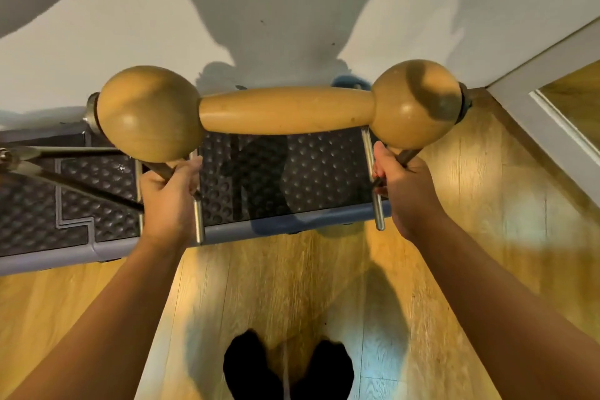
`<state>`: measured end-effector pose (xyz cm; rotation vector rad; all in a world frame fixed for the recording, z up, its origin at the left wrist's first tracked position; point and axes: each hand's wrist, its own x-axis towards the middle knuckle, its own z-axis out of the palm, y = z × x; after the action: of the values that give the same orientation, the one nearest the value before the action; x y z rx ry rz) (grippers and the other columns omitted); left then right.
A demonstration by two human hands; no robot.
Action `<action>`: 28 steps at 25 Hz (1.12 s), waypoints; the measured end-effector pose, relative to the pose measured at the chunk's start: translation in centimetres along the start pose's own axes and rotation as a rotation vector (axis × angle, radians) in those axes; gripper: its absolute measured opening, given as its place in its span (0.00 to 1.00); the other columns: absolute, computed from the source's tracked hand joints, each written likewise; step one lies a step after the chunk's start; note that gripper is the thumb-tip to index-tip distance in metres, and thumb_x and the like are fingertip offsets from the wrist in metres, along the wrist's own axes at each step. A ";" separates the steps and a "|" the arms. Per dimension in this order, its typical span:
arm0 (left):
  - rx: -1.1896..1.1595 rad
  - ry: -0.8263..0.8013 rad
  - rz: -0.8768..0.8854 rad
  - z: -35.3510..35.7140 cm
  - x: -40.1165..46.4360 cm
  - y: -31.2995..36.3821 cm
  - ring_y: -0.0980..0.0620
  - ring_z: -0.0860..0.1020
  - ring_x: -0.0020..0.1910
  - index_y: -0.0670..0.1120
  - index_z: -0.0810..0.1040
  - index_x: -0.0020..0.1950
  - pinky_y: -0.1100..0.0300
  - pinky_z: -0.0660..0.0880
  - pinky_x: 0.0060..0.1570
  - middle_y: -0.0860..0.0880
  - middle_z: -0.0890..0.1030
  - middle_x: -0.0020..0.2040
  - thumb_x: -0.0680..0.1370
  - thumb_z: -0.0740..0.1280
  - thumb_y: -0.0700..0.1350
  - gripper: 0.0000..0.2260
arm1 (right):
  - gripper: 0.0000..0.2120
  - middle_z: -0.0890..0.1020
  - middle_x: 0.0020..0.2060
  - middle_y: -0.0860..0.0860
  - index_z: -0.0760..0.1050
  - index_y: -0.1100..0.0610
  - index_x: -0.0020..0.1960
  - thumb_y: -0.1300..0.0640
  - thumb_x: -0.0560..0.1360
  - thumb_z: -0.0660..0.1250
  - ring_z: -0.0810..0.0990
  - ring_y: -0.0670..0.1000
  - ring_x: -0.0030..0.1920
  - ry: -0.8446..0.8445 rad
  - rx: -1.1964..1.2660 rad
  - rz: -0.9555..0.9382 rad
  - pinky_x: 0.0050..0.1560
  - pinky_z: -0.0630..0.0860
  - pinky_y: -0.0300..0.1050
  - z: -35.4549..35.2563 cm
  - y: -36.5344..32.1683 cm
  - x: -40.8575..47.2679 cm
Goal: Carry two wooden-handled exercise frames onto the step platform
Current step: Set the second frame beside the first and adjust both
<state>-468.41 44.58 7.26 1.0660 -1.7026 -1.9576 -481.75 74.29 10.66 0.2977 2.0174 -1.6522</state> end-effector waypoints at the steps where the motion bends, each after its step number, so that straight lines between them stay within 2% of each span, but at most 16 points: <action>1: 0.001 -0.006 -0.001 -0.1 0.4 -0.4 0.50 0.57 0.31 0.54 0.64 0.25 0.47 0.54 0.41 0.58 0.62 0.26 0.75 0.70 0.44 0.22 | 0.18 0.69 0.36 0.57 0.68 0.54 0.37 0.50 0.84 0.64 0.68 0.55 0.38 0.007 0.002 0.014 0.40 0.68 0.47 0.4 0.4 0.2; 4: 0.011 -0.027 0.023 -0.2 1.1 -1.8 0.52 0.57 0.31 0.54 0.63 0.25 0.53 0.56 0.36 0.58 0.61 0.26 0.74 0.70 0.43 0.22 | 0.20 0.70 0.34 0.54 0.69 0.53 0.35 0.49 0.84 0.64 0.70 0.53 0.39 0.030 -0.023 0.051 0.45 0.69 0.50 1.4 1.7 0.9; 7: -0.036 0.029 0.015 0.4 1.2 -3.3 0.52 0.58 0.31 0.54 0.64 0.25 0.55 0.58 0.36 0.58 0.62 0.26 0.74 0.70 0.41 0.22 | 0.20 0.70 0.37 0.58 0.68 0.53 0.35 0.50 0.84 0.64 0.71 0.55 0.43 0.068 -0.011 0.080 0.48 0.71 0.53 1.6 2.9 1.7; 11: -0.052 0.066 0.002 0.5 1.0 -5.1 0.59 0.65 0.31 0.53 0.68 0.25 0.59 0.62 0.36 0.61 0.65 0.26 0.76 0.68 0.36 0.23 | 0.17 0.74 0.35 0.49 0.72 0.52 0.36 0.50 0.84 0.64 0.74 0.52 0.44 0.069 -0.024 0.074 0.49 0.74 0.52 2.1 4.0 2.6; 15: -0.064 0.111 -0.066 0.1 1.4 -5.9 0.50 0.56 0.32 0.51 0.62 0.27 0.49 0.55 0.39 0.56 0.61 0.26 0.75 0.66 0.34 0.22 | 0.19 0.70 0.34 0.52 0.69 0.54 0.36 0.51 0.84 0.63 0.70 0.56 0.43 0.038 -0.056 0.047 0.48 0.70 0.51 2.5 4.3 2.8; 17: -0.065 0.127 -0.087 0.1 1.5 -5.9 0.46 0.54 0.33 0.49 0.59 0.29 0.48 0.54 0.40 0.54 0.60 0.27 0.75 0.66 0.34 0.22 | 0.18 0.70 0.33 0.50 0.70 0.53 0.36 0.52 0.84 0.63 0.70 0.53 0.42 0.054 -0.059 0.056 0.46 0.70 0.50 2.9 4.3 2.9; 19: -0.060 0.122 -0.089 0.1 1.5 -5.7 0.46 0.54 0.34 0.51 0.60 0.27 0.49 0.54 0.39 0.54 0.60 0.27 0.75 0.66 0.33 0.23 | 0.17 0.71 0.33 0.48 0.70 0.53 0.37 0.52 0.84 0.64 0.71 0.49 0.40 0.086 -0.061 0.085 0.45 0.70 0.50 3.2 4.2 2.9; 22: -0.045 0.147 -0.103 0.4 1.3 -5.2 0.45 0.54 0.34 0.51 0.62 0.28 0.48 0.54 0.40 0.50 0.60 0.29 0.76 0.67 0.36 0.22 | 0.16 0.72 0.33 0.47 0.72 0.52 0.38 0.49 0.83 0.65 0.73 0.50 0.41 0.110 -0.068 0.113 0.45 0.71 0.51 3.3 4.3 2.9; 25: -0.016 0.131 -0.146 0.4 0.8 -4.7 0.55 0.62 0.32 0.54 0.68 0.25 0.57 0.60 0.36 0.55 0.64 0.27 0.79 0.68 0.38 0.24 | 0.15 0.71 0.34 0.50 0.71 0.52 0.38 0.47 0.81 0.66 0.71 0.55 0.42 0.138 -0.042 0.133 0.45 0.69 0.53 3.6 4.4 2.7; 26: 0.009 0.124 -0.158 0.4 0.6 -4.3 0.56 0.62 0.32 0.54 0.68 0.25 0.58 0.61 0.36 0.55 0.64 0.27 0.80 0.68 0.41 0.24 | 0.15 0.72 0.34 0.51 0.71 0.53 0.39 0.46 0.80 0.66 0.71 0.54 0.43 0.158 -0.039 0.142 0.46 0.69 0.52 3.8 4.4 2.6; 27: 0.049 0.120 -0.167 0.4 0.5 -3.9 0.54 0.61 0.32 0.53 0.68 0.27 0.56 0.60 0.36 0.53 0.64 0.29 0.80 0.68 0.45 0.22 | 0.14 0.72 0.35 0.51 0.72 0.53 0.40 0.46 0.80 0.66 0.72 0.54 0.43 0.179 -0.039 0.152 0.47 0.70 0.52 3.9 4.5 2.6; 28: 0.088 0.114 -0.174 0.3 0.3 -3.6 0.50 0.60 0.33 0.49 0.67 0.30 0.55 0.60 0.35 0.48 0.63 0.31 0.79 0.68 0.49 0.19 | 0.14 0.73 0.36 0.50 0.72 0.53 0.41 0.46 0.80 0.66 0.72 0.52 0.42 0.193 -0.037 0.165 0.47 0.70 0.53 4.0 4.5 2.6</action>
<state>-468.07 45.39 3.76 1.3718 -1.6993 -1.8959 -480.79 71.08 5.01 0.6140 2.0965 -1.5325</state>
